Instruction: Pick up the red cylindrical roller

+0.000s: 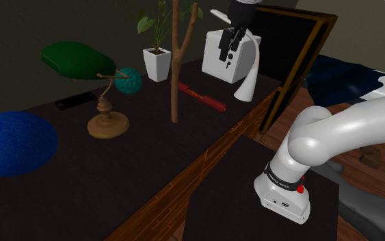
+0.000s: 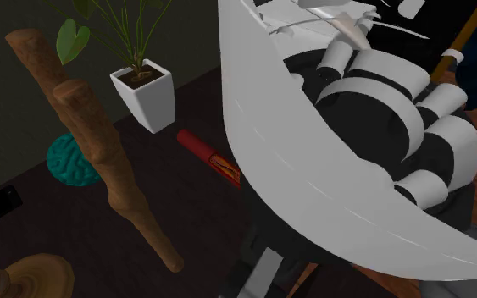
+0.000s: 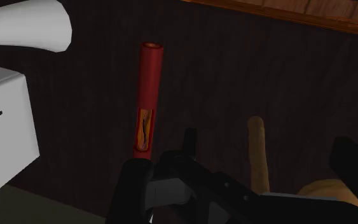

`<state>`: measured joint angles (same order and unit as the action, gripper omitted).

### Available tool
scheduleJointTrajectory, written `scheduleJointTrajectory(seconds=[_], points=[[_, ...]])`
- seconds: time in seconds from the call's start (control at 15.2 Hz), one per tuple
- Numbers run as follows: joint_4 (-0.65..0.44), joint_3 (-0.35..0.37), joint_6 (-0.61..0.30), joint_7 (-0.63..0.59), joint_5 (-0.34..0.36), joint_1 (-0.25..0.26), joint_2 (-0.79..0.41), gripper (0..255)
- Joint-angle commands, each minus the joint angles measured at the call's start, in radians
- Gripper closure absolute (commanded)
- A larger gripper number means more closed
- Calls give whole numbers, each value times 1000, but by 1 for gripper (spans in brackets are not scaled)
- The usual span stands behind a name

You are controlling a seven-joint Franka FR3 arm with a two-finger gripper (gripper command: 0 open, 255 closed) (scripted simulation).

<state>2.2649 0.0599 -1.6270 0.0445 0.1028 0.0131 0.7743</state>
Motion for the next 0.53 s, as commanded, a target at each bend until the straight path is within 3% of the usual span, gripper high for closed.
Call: scheduleJointTrajectory(seconds=[0.0,0.46], points=[[0,0,0,0,0,0,0,0],[37,-85,-182,36,13,-35,-164,0]])
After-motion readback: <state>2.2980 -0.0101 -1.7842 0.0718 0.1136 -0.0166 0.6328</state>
